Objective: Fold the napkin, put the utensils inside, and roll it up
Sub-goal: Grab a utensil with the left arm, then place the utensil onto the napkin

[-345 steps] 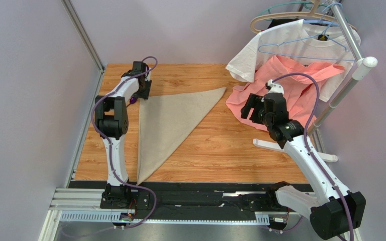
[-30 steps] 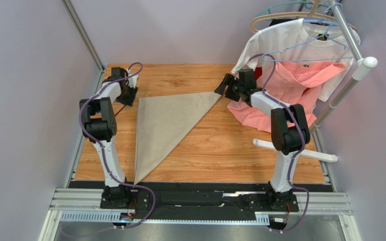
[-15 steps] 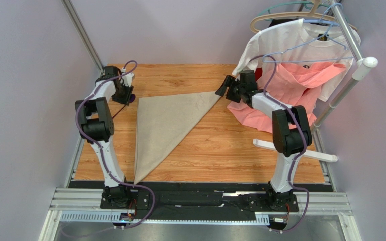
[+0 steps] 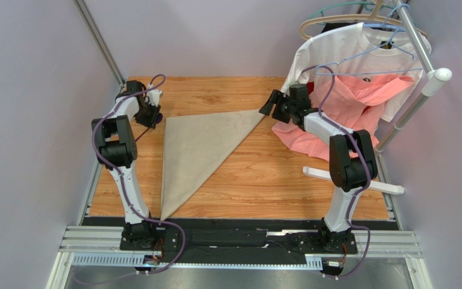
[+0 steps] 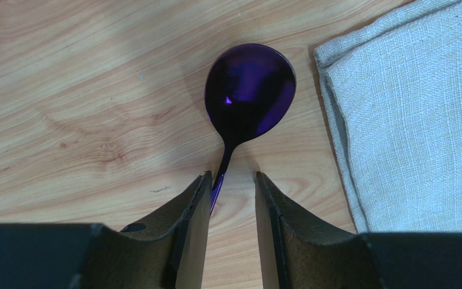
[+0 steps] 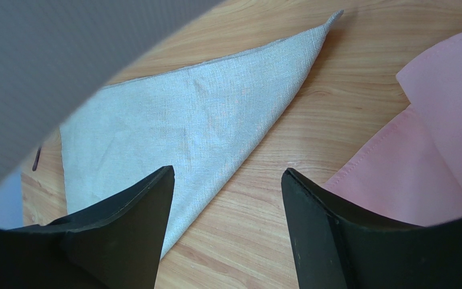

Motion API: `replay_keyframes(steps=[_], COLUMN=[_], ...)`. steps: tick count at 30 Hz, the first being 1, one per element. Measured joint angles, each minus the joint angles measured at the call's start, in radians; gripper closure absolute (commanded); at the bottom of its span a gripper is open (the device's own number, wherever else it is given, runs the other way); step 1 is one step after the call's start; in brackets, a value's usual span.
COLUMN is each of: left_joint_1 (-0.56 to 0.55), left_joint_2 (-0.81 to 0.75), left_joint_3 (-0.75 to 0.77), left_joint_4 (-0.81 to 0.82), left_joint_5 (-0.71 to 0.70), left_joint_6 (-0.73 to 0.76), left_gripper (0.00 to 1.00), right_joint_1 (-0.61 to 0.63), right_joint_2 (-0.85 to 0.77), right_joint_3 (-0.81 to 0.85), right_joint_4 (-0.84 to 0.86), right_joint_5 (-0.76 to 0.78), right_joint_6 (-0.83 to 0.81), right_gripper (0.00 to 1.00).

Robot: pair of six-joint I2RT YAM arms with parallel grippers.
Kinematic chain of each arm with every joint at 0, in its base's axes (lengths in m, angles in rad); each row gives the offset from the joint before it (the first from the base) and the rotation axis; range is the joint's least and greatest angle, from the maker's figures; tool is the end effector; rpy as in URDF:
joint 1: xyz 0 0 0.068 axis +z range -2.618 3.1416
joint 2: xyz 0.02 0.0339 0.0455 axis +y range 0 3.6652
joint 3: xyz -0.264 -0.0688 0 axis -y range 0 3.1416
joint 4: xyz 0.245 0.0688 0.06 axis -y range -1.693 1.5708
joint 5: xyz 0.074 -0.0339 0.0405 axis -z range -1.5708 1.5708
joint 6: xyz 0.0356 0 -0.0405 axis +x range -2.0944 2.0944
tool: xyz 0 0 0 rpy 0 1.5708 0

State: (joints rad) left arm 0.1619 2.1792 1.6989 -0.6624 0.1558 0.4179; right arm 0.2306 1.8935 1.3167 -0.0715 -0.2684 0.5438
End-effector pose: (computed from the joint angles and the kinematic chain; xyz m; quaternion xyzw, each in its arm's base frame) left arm 0.4561 0.0689 0.1708 0.1408 0.9641 -0.0123 0.2247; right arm 0.4147 0.1071 0.2151 0.0796 0.8859 0.2775 0.3632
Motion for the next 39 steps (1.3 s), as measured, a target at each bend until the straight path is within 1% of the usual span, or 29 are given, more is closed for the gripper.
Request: replay_keyframes(steps=[7,10,11,13,14,15,18,19,21,23,24,32,39], left_joint_1=[0.004,0.004,0.004,0.003,0.004,0.004,0.004,0.004,0.004,0.004,0.004,0.005,0.006], left_joint_2=[0.013,0.014,0.014,0.016,0.018,0.021,0.023,0.023,0.023,0.023,0.023,0.023,-0.003], left_joint_3=[0.012,0.012,0.012,0.016,0.019,0.024,0.028,0.028,0.028,0.028,0.028,0.028,0.020], left_joint_4=[-0.002,-0.002,-0.002,-0.006,-0.008,-0.011,-0.011,-0.010,-0.009,-0.007,-0.007,-0.007,-0.030], left_joint_5=[0.002,0.000,0.001,0.002,0.003,0.003,0.000,0.000,-0.001,-0.004,-0.004,0.000,0.019], left_joint_6=[0.000,0.000,0.000,0.000,-0.001,-0.001,-0.001,-0.002,0.000,-0.002,0.000,-0.008,-0.049], left_gripper=[0.60,0.63,0.66,0.69,0.73,0.74,0.80,0.86,0.91,0.99,1.00,1.00,1.00], right_joint_1=[-0.005,-0.005,-0.005,-0.005,-0.005,-0.005,-0.005,-0.005,-0.005,-0.005,-0.005,-0.006,-0.007], right_joint_2=[-0.039,-0.054,-0.058,-0.068,-0.071,-0.074,-0.086,-0.090,-0.100,-0.108,-0.112,-0.140,-0.216], right_joint_3=[-0.035,-0.045,-0.049,-0.058,-0.061,-0.061,-0.068,-0.072,-0.079,-0.087,-0.091,-0.109,-0.129], right_joint_4=[-0.006,-0.006,-0.006,-0.007,-0.008,-0.010,-0.011,-0.010,-0.014,-0.014,-0.014,-0.031,-0.056], right_joint_5=[-0.004,-0.005,-0.005,-0.007,-0.008,-0.009,-0.012,-0.012,-0.013,-0.014,-0.014,-0.021,-0.034], right_joint_6=[-0.004,-0.004,-0.005,-0.006,-0.007,-0.007,-0.007,-0.008,-0.008,-0.009,-0.010,-0.014,-0.018], right_gripper=[0.30,0.31,0.31,0.31,0.31,0.31,0.30,0.31,0.31,0.31,0.31,0.31,0.31])
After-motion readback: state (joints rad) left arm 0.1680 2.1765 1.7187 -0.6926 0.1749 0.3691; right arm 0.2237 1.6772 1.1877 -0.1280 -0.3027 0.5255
